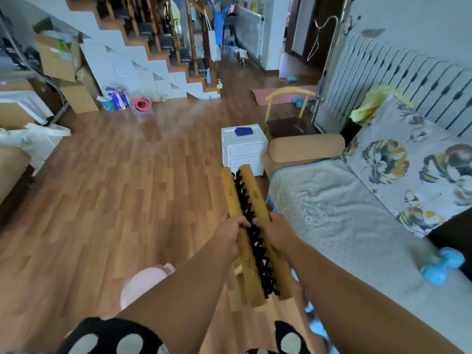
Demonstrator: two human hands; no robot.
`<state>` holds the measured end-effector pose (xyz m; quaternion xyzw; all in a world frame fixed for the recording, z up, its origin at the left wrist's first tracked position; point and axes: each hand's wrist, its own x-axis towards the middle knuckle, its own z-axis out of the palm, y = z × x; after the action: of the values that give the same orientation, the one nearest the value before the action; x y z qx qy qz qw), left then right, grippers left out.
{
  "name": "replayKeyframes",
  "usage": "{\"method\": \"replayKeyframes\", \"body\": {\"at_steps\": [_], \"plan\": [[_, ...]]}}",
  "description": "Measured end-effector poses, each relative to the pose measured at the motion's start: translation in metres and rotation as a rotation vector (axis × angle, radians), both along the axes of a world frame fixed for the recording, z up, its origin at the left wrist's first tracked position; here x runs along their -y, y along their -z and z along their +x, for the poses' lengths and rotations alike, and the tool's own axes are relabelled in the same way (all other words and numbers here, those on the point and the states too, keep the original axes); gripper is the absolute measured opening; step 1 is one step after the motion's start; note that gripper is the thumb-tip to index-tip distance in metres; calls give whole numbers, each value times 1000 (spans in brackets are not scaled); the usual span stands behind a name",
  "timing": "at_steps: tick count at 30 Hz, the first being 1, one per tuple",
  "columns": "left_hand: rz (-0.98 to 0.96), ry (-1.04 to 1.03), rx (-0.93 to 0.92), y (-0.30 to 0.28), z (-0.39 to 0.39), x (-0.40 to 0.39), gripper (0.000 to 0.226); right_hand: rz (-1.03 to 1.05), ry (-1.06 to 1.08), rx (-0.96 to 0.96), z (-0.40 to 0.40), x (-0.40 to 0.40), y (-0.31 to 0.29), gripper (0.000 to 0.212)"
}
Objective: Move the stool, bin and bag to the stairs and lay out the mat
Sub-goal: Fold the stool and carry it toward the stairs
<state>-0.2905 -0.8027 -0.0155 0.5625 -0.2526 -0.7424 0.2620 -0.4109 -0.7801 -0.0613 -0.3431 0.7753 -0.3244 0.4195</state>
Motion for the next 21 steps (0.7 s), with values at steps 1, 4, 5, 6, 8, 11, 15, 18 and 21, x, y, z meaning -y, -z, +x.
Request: {"method": "replayKeyframes", "body": {"at_steps": [1, 4, 5, 6, 8, 11, 15, 18, 21], "plan": [[2, -15, -6, -1, -6, 13, 42, -11, 2, 10, -5, 13, -2, 63], [19, -15, -44, 0, -21, 55, 31, -35, 11, 7, -19, 46, -4, 36], [27, -11, -46, -1, -25, 65, 25, -44, 11, 8, -25, 59, 0, 36], [34, -17, -43, 0, -31, 79, 20, -45, 5, 2, -33, 73, 4, 36], [52, -18, -58, 7, -44, 109, 19, -33, -13, -11, -51, 105, 13, 34], [48, -87, -46, 8, -65, 152, 19, 20, -79, -29, -79, 160, 23, 28], [23, -194, -25, 2, -80, 201, 21, -6, -151, -118, -114, 240, 56, 53], [3, -258, -51, 3, -82, 238, 29, 5, -232, -63, -112, 290, 52, 37], [-5, -307, -55, 1, -73, 271, 35, -39, -292, -160, -105, 333, 55, 48]]}}
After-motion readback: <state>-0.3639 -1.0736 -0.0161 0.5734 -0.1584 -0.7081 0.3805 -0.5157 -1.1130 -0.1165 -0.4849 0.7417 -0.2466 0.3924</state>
